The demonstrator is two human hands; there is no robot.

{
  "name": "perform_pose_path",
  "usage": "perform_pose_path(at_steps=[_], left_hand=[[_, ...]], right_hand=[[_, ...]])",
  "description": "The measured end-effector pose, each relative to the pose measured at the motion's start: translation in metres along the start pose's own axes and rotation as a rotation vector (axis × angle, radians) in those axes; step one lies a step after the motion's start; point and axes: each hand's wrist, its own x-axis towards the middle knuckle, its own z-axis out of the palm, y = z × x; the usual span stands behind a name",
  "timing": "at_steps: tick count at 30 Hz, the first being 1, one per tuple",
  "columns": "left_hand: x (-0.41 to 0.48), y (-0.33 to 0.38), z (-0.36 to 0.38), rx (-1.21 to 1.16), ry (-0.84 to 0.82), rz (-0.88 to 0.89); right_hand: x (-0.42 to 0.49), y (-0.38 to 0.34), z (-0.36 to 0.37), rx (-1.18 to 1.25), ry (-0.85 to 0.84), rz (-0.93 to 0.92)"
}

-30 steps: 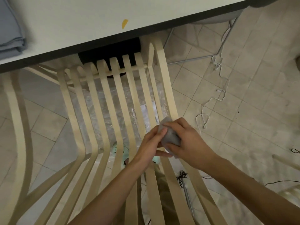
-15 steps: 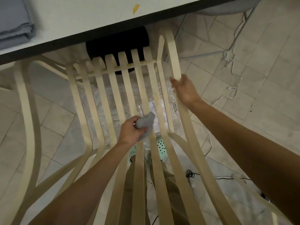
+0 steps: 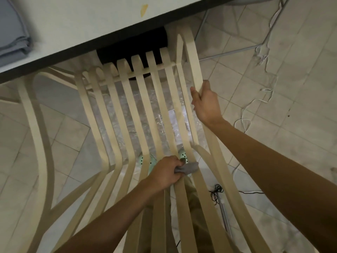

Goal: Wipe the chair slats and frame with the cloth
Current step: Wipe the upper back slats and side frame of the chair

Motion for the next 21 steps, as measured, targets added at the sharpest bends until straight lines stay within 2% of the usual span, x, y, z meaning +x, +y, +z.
perform_pose_path(at_steps=[3, 7, 10, 21], left_hand=[[0.010, 0.002, -0.019, -0.069, -0.018, -0.008], [0.053, -0.002, -0.028, -0.097, 0.104, -0.111], [0.064, 0.005, -0.011, -0.032, -0.019, -0.092], [0.015, 0.020, -0.003, 0.155, -0.120, 0.083]], right_hand=[[0.001, 0.002, 0.001, 0.000, 0.004, 0.010], [0.002, 0.002, 0.003, 0.002, 0.003, -0.001], [0.002, 0.000, 0.003, -0.018, 0.019, -0.016], [0.000, -0.001, 0.002, -0.070, 0.021, -0.020]])
